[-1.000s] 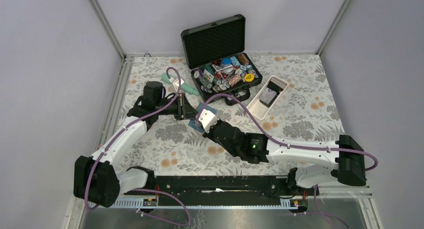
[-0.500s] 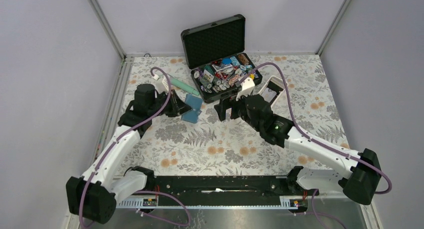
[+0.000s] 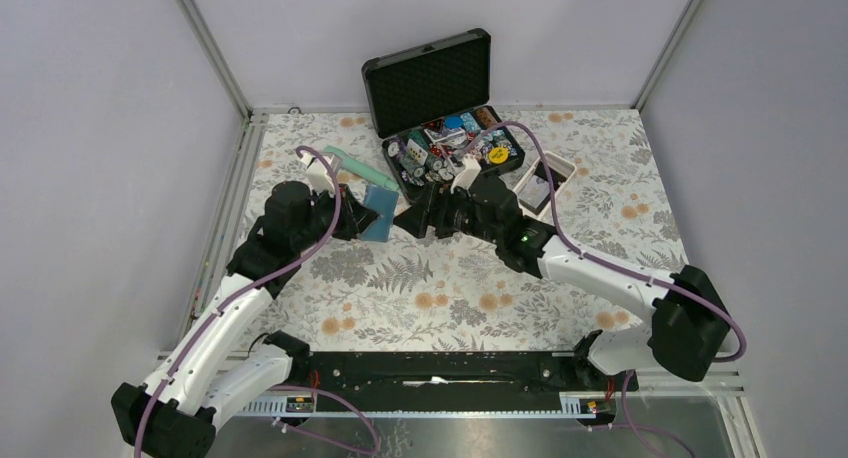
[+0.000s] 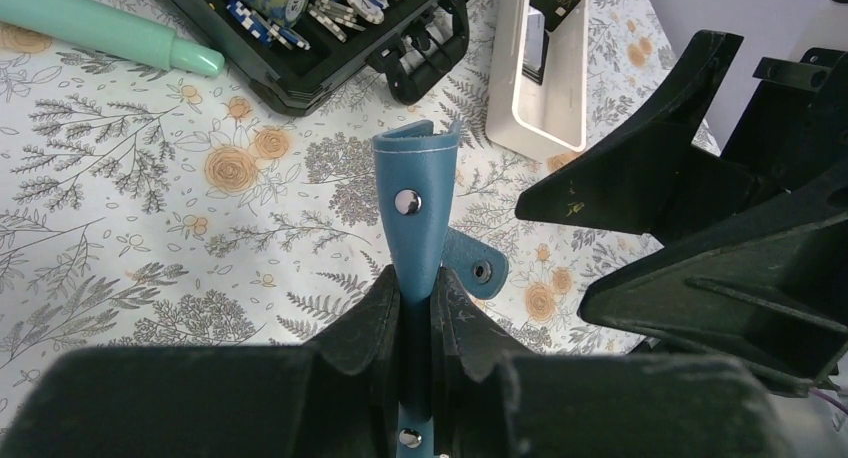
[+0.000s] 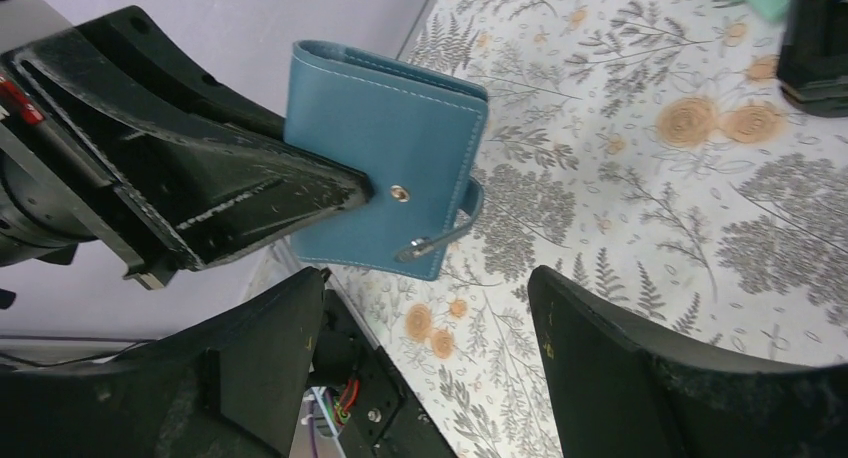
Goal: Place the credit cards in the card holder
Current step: Open the card holder at the center of the board.
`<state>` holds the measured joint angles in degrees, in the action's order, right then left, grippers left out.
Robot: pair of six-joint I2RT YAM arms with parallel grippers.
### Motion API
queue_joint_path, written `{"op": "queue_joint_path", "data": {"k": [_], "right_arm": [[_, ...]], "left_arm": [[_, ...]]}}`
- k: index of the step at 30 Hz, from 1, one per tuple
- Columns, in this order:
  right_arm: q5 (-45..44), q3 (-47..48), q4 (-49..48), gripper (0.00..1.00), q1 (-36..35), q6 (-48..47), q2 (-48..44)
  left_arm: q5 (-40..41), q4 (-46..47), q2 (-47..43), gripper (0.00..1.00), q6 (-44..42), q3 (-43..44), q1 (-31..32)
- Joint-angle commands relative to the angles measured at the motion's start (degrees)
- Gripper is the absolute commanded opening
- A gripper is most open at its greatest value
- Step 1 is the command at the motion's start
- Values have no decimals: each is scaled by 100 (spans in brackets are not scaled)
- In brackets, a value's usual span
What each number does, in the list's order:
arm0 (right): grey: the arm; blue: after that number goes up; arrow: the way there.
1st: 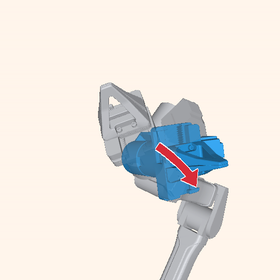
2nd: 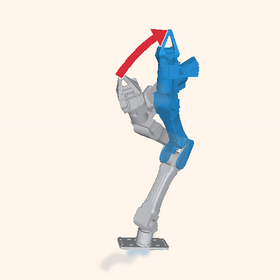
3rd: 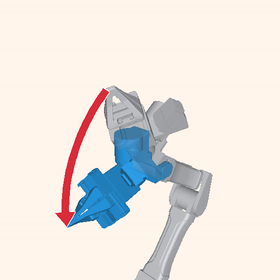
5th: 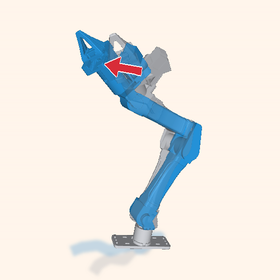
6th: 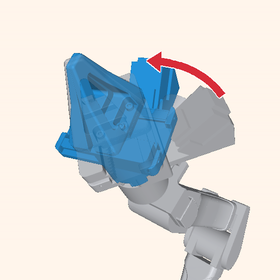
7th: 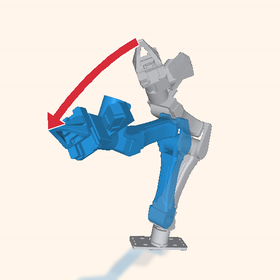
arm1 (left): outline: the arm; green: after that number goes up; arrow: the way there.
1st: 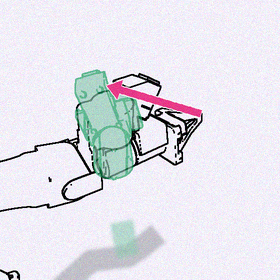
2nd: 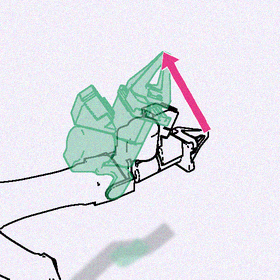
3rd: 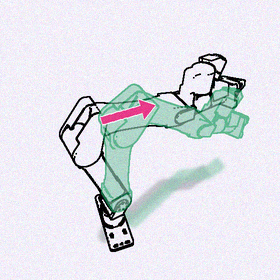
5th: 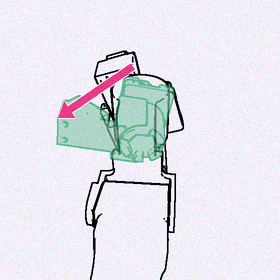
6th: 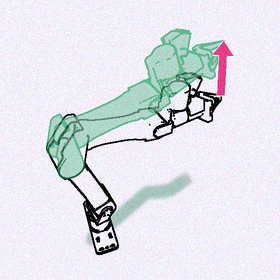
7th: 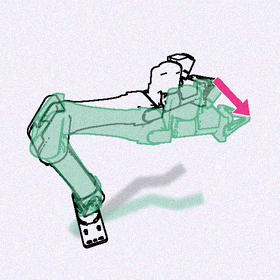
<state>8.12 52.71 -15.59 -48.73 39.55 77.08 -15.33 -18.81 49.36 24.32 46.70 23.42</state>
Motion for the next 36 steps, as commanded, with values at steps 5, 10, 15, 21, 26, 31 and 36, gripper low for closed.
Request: {"op": "queue_joint_path", "data": {"k": [5, 10, 15, 21, 26, 31, 36], "right_arm": [[691, 475, -451, 83, -25, 231, 430], [742, 532, -378, 79, -18, 171, 684], [665, 558, -360, 63, -17, 123, 852], [375, 556, -89, 38, -18, -59, 888], [304, 456, -90, 25, -16, -70, 857], [239, 295, -200, 0, -14, -141, 745], [54, 189, 310, 0, -15, -377, 509]], "left_arm": [[168, 162, -34, 0, -154, 41, 31], [16, 266, -51, 0, -130, 0, 31], [-113, 316, -24, 0, -120, -8, 31], [-132, 323, -31, 0, -129, -7, 31], [-202, 361, -31, 0, -130, -20, 31], [-309, 388, 6, 0, -146, -23, 31], [56, 105, 111, 50, -52, 38, 31]]}}
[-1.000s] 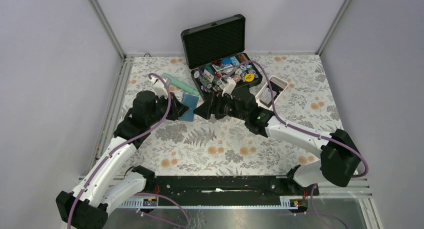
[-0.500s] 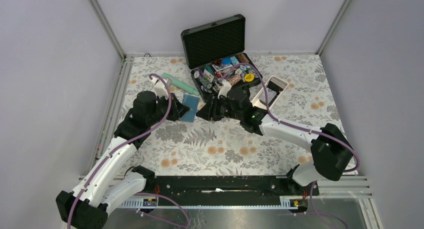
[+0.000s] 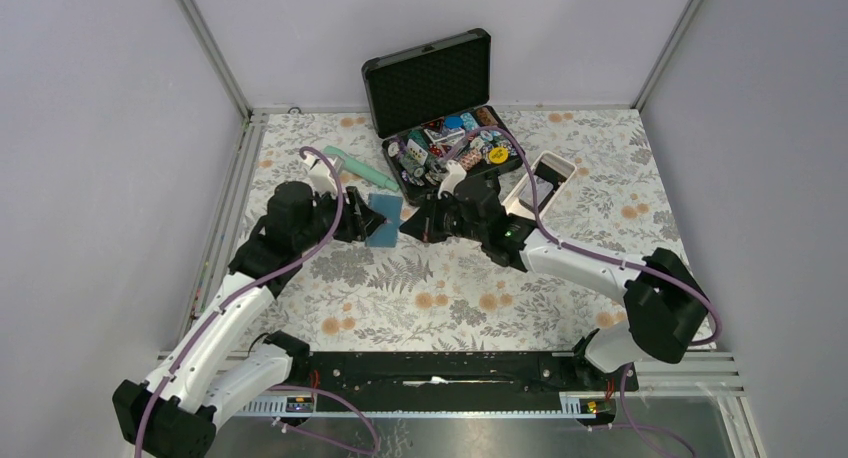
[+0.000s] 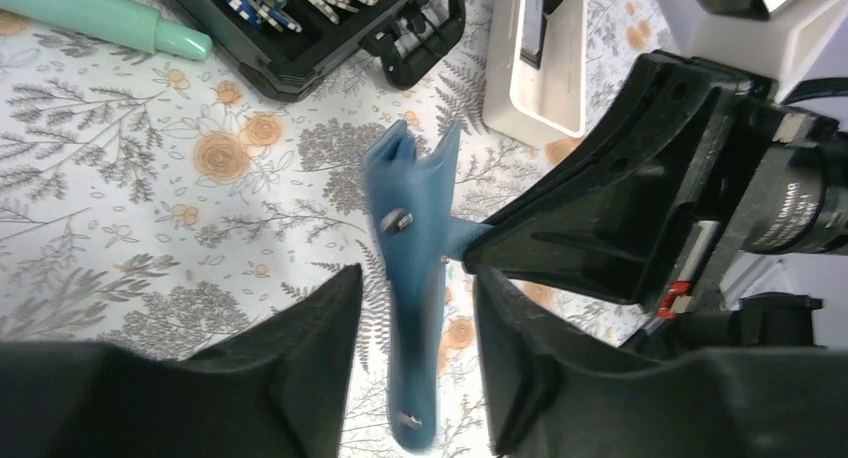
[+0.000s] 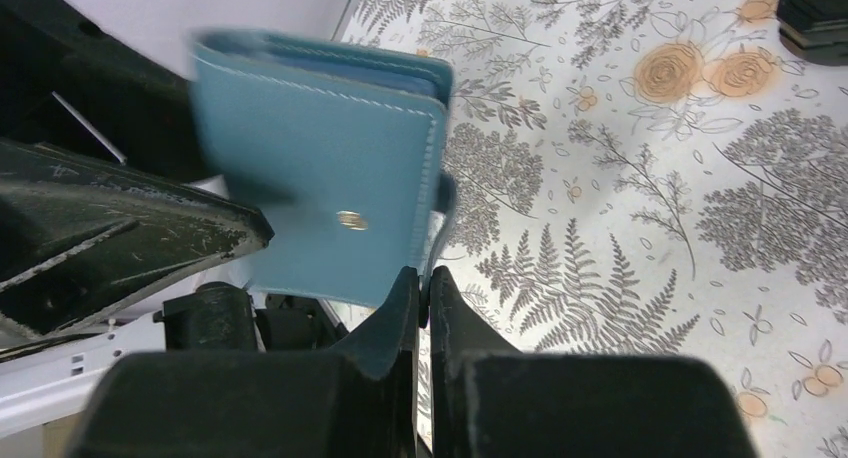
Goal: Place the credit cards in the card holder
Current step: Open the card holder at the center of the board.
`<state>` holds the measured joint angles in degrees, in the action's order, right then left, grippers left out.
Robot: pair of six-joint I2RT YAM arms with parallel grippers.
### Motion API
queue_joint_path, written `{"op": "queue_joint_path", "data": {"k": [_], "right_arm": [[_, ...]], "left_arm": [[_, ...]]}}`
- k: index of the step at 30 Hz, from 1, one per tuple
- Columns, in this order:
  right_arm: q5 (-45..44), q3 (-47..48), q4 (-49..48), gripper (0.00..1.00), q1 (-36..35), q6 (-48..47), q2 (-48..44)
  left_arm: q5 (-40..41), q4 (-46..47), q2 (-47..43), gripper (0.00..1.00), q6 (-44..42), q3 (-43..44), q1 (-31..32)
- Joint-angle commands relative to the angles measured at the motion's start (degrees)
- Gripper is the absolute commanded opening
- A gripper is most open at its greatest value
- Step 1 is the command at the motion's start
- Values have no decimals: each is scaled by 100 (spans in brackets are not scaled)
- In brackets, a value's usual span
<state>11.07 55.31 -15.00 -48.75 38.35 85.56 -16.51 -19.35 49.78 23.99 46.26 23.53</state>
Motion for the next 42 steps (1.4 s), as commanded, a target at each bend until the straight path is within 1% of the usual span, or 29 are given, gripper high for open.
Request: {"op": "queue_joint_path", "data": {"k": [1, 3, 4, 5, 8, 13, 16, 19, 24, 26, 28, 31, 37, 42], "right_arm": [[-218, -111, 378, 0, -10, -286, -404], [-158, -220, 670, 0, -11, -334, -533], [-131, -300, 836, 0, -12, -363, -601], [-117, -377, 996, 0, -7, -396, -652], [-121, -744, 1352, 0, -9, -465, -795], [-1, -1290, 1413, 0, 14, -365, -819], [261, -1327, 1370, 0, 15, -272, -901], [463, -1197, 1436, 0, 15, -198, -1111], [659, -1001, 1453, 0, 15, -7, -1425], [692, -1065, 1267, 0, 15, 201, -1524], [494, -1269, 1068, 0, 13, 514, -1617], [-67, -1708, 804, 0, 42, 895, -1722], [-547, -2004, 745, 0, 92, 856, -1472], [-666, -2097, 745, 0, 223, 792, -1497]], "left_arm": [[305, 72, 98, 69, 41, 87, 20], [549, -58, 120, 89, 201, 30, 20], [659, -112, 120, 96, 282, -31, 18], [761, -155, 109, 99, 372, -109, 26], [992, -131, 15, 99, 618, -417, 112], [958, 198, 30, 99, 1124, -898, 382], [844, 658, -12, 99, 1257, -1146, 571], [841, 925, -147, 99, 1326, -1343, 606], [771, 1075, -197, 99, 1460, -1455, 600], [764, 1119, -225, 99, 1517, -1505, 600], [808, 1173, -283, 99, 1553, -1573, 600], [837, 1210, -336, 99, 1574, -1652, 600], [533, 1218, -151, 99, 1529, -1723, 600], [365, 1324, 127, 99, 1529, -1815, 600]]}}
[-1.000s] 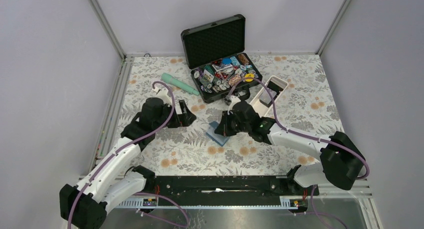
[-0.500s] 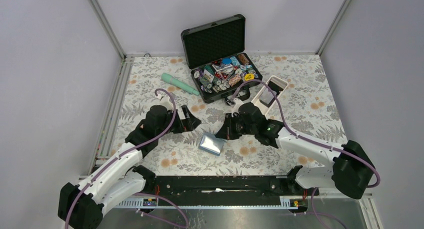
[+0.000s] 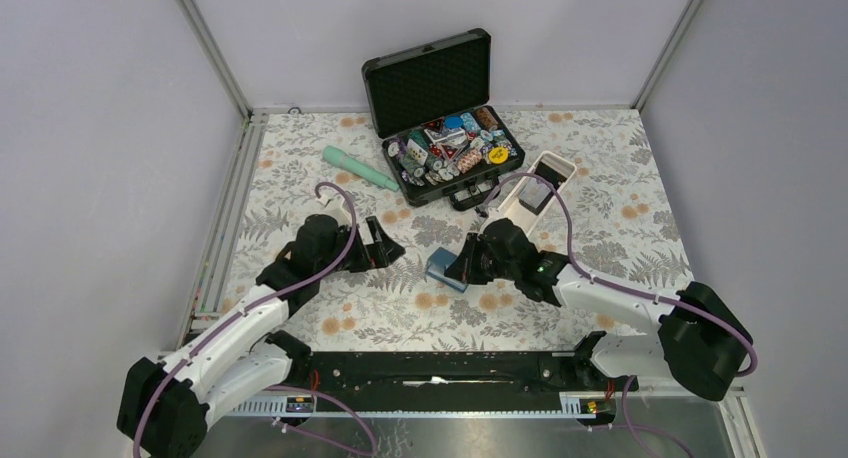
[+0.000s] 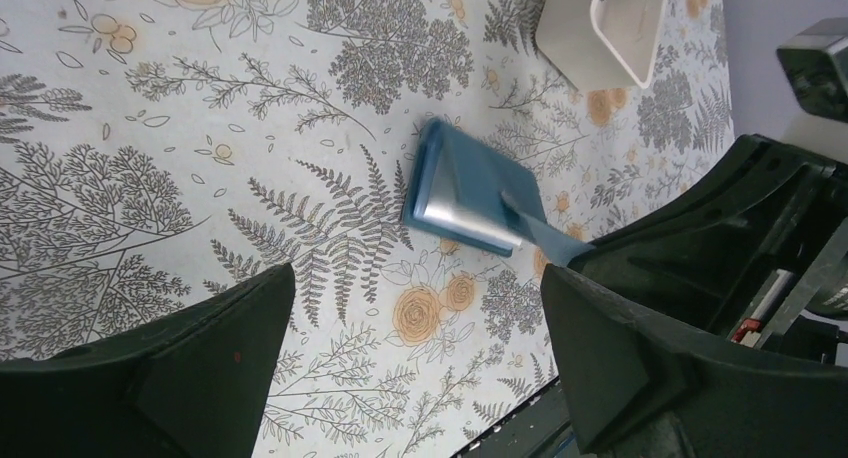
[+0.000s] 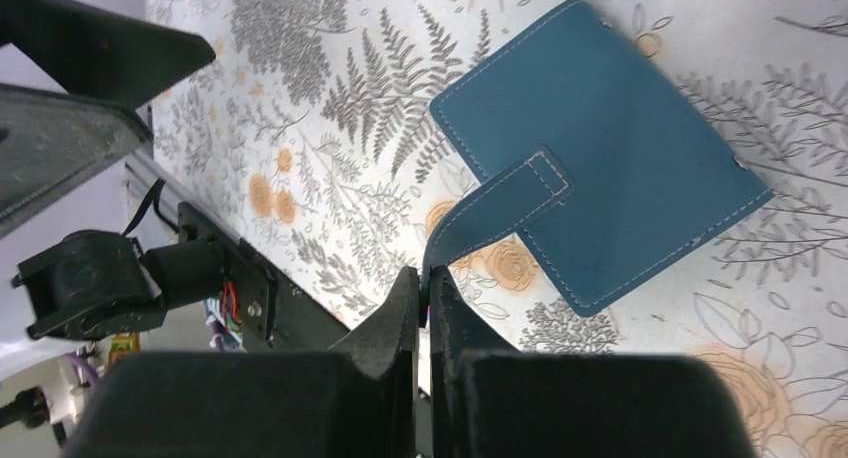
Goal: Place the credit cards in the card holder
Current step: Open the card holder at the center of the board.
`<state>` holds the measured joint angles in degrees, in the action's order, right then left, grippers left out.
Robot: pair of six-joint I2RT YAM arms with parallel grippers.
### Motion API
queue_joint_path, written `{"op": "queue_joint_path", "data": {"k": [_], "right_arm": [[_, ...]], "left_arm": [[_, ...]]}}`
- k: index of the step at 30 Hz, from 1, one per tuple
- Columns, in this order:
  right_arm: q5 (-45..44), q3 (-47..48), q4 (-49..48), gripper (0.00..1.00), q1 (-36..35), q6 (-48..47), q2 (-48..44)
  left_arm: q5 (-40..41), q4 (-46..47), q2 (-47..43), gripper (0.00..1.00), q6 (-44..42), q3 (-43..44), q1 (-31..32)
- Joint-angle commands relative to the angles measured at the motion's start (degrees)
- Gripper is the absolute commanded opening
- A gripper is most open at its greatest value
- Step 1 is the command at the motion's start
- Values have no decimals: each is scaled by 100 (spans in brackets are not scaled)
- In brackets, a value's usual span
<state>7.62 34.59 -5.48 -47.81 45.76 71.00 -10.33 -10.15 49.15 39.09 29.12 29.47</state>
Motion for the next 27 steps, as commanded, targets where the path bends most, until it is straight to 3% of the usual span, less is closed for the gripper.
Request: {"op": "queue_joint_path", "data": {"k": [1, 7, 15, 22, 27], "right_arm": [[-284, -12, -212, 0, 158, 55, -64], [82, 390, -67, 0, 173, -6, -301], [464, 1198, 88, 0, 168, -231, -736], [825, 1636, -516, 0, 168, -303, -980], [1039, 1786, -1302, 0, 169, -132, -1145]], "left_arm": [[-321, 506, 253, 99, 91, -159, 6], [-626, 1397, 342, 99, 438, -581, 5], [-592, 2357, -319, 99, 887, -1077, -8], [-503, 2457, -1662, 99, 1198, -1296, -274], [-852, 2823, -1702, 99, 1561, -1314, -354]]}}
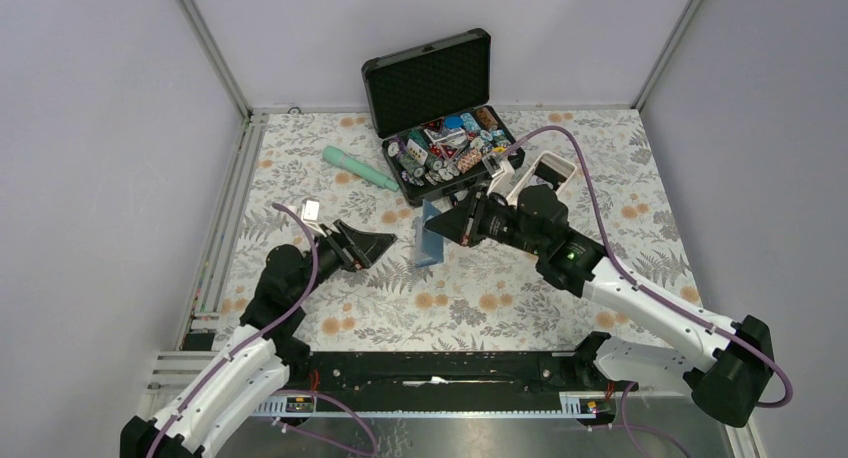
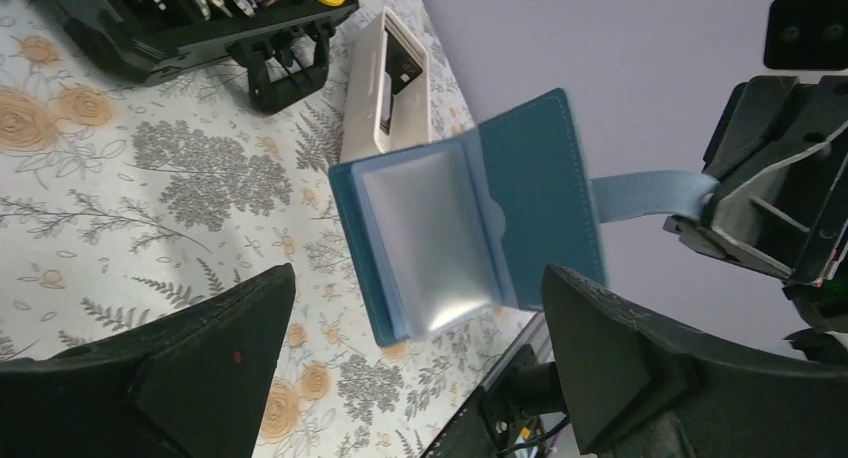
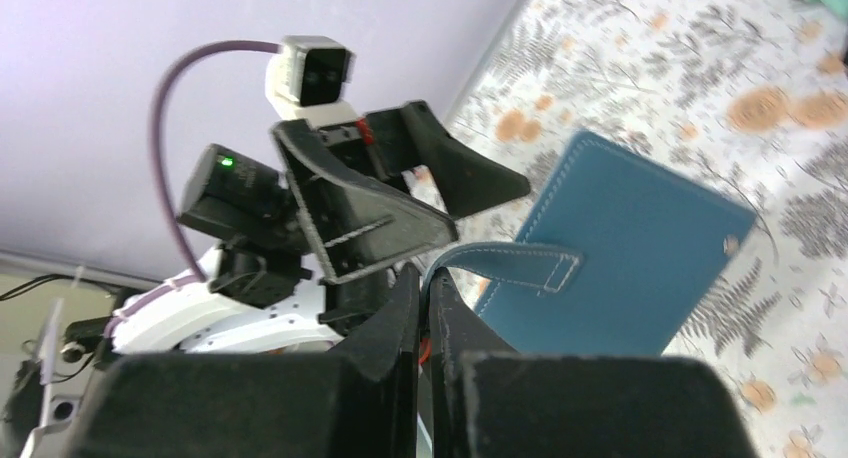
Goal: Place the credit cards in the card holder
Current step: Open the card holder at the center of the board.
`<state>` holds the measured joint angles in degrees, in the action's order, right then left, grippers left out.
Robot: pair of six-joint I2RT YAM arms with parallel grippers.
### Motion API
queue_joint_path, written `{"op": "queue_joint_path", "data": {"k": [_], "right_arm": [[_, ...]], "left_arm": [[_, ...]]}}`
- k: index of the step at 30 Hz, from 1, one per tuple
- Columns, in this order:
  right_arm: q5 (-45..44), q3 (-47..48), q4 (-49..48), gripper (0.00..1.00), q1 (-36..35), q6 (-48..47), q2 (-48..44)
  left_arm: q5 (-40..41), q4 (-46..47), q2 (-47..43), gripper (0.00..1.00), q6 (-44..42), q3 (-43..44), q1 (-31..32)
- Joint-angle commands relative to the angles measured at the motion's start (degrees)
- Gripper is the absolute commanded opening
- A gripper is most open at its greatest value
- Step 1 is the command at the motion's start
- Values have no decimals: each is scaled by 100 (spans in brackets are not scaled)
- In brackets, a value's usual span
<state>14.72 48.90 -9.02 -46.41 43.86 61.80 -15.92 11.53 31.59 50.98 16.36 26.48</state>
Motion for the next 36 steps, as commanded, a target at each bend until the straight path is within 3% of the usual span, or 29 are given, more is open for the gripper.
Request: {"op": "queue_joint_path", "data": {"k": [1, 11, 20, 25, 30, 36], "right_arm": [[382, 401, -1080, 0, 28, 83, -244], [923, 603, -2039, 0, 25, 195, -186], [1182, 660, -2288, 0, 28, 230, -117], [1272, 631, -2362, 0, 27, 276, -117], [1396, 601, -2494, 0, 28, 324, -102], [1410, 632, -2396, 0, 32, 259, -78]], "left_arm": [[-386, 804, 114, 99, 458, -71, -55], [-1496, 1996, 707, 99, 1335, -26, -55], [-1830, 3931, 1360, 98, 2549, -408, -53], [-1917, 4387, 1699, 85, 2724, -330, -23], [-1956, 4769, 1971, 82, 2925, -292, 64], [-1954, 5479, 2239, 56, 3327, -358, 103]]}}
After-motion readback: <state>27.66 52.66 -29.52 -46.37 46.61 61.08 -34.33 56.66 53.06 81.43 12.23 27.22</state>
